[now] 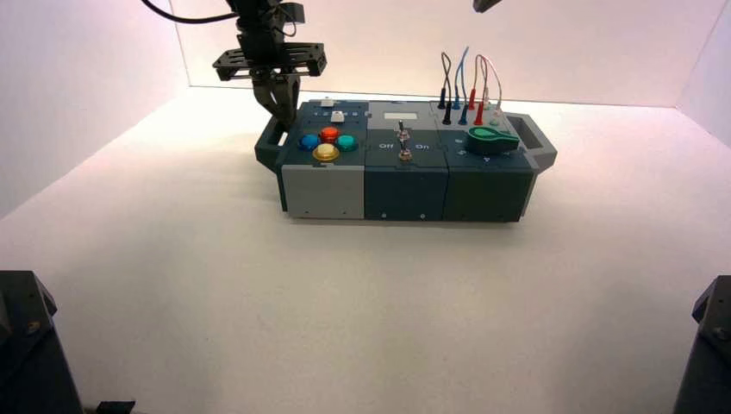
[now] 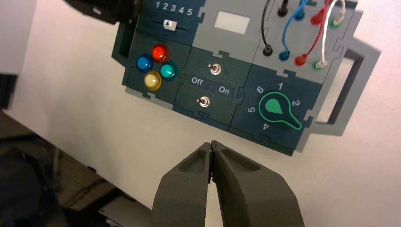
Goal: Flip the top switch on with the right gripper.
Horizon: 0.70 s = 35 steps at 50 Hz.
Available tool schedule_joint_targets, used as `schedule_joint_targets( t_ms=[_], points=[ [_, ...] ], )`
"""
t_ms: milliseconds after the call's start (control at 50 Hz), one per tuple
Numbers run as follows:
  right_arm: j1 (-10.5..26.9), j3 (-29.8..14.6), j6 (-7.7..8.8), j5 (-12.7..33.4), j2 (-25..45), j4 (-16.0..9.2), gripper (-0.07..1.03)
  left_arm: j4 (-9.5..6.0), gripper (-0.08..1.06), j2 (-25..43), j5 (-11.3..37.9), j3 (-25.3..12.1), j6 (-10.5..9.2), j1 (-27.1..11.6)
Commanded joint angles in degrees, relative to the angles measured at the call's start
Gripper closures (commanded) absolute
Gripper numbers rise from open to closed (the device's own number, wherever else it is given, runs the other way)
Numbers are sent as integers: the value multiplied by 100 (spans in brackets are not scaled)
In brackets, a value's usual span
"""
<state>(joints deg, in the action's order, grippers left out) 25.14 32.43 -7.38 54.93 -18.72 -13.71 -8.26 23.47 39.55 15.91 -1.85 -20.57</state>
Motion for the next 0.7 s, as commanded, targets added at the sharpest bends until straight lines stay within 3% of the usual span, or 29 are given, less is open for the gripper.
schedule_joint_targets(
  t_ms=[20,40,80,160,220,500,700],
  points=[
    [272,-158,-729,-185,97,457,98,9,101,0,-44,-141,26,-35],
    [299,-167,-809,-185,114,545,98,18,101,9,-35,-141,26,-26],
    [431,-193,-1160,-185,167,861,98,44,101,44,-35,-149,35,-26],
    [650,-290,-1696,-149,290,1310,98,79,101,105,-44,-167,35,-26],
    [756,-360,-1916,-132,378,1433,98,88,101,167,-35,-193,35,-26],
    [826,-554,-2329,-229,817,1503,98,88,101,281,-44,-246,35,-26],
    [853,-580,-2769,-413,1195,1749,98,88,101,272,-114,-220,35,-26]
  ],
)
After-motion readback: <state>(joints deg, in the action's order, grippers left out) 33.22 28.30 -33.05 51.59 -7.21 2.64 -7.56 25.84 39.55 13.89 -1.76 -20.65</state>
